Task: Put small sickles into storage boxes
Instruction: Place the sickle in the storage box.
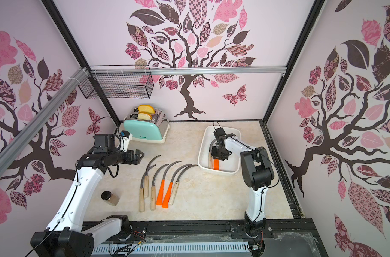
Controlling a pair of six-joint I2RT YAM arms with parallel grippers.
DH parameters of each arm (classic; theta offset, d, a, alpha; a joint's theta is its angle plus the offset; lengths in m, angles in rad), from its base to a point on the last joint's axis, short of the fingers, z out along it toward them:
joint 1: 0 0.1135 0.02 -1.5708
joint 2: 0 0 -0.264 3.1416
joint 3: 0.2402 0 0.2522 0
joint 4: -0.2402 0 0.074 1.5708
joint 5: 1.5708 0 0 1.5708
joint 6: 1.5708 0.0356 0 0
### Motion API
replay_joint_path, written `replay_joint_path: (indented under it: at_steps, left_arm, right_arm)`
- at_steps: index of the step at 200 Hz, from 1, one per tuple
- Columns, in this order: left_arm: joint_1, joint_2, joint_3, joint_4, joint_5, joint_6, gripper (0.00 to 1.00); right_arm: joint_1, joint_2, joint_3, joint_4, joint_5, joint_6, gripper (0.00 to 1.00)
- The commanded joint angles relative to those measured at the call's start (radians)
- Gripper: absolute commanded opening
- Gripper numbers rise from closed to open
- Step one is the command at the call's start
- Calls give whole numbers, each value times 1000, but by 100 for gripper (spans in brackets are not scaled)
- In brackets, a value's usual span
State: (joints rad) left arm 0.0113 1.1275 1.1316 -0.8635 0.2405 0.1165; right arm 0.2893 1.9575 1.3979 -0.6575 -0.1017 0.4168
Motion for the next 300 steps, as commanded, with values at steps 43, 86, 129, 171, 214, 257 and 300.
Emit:
replay_joint_path:
  at_steps: [43,86,129,171,214,257,300]
  left_arm:
    - [-5,12,23,-8,6,18,98]
    - [-9,20,22,-2,8,17,98]
    - [-14,37,49,-6,8,17,98]
    - [-14,44,64,-3,-17,11,98]
    - [-14,41,50,-7,-30,12,98]
    - [-13,63,48,3,-39,6,98]
    - [11,67,46,41,-55,-43,98]
  right_arm:
    - [-6,6,19,-22,20,-26,42]
    - [-6,-5,17,-25,52,-26,49]
    - [-5,-69,45,-31,94,-17,51]
    - [-6,-160,51,-45,81,-23,52]
    - [35,-334,-72,-24,44,5,51]
    - [301,-436,-147,-114,197,82,51]
    - [545,-509,-175,-107,227,249,52]
